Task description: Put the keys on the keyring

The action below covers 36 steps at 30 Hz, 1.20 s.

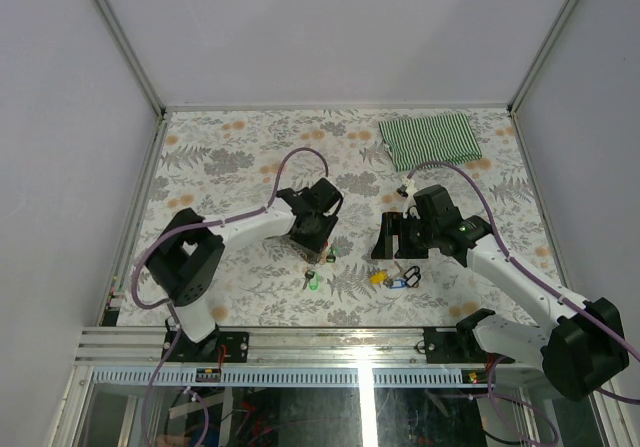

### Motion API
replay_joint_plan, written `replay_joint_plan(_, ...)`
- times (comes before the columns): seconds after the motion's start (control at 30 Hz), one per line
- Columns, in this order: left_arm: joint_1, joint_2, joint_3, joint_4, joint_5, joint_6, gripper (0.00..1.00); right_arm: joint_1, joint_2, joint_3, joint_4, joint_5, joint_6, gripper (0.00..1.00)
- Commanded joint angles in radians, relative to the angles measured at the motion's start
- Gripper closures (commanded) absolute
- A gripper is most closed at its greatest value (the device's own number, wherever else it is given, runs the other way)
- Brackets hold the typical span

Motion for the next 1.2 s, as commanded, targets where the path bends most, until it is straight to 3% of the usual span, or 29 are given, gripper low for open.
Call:
replay_joint_plan(0.0,0.008,0.043,0.038,-0.056,0.001,0.068,0.6,0.012,-0.013,0.006,0.011,-0.008,0.006,0.23)
replay_joint_plan(1.17,0.028,0.073,0.029,-0.075,0.073,0.089,0.8,0.014,-0.015,0.011,0.006,-0.007,0.011,0.22)
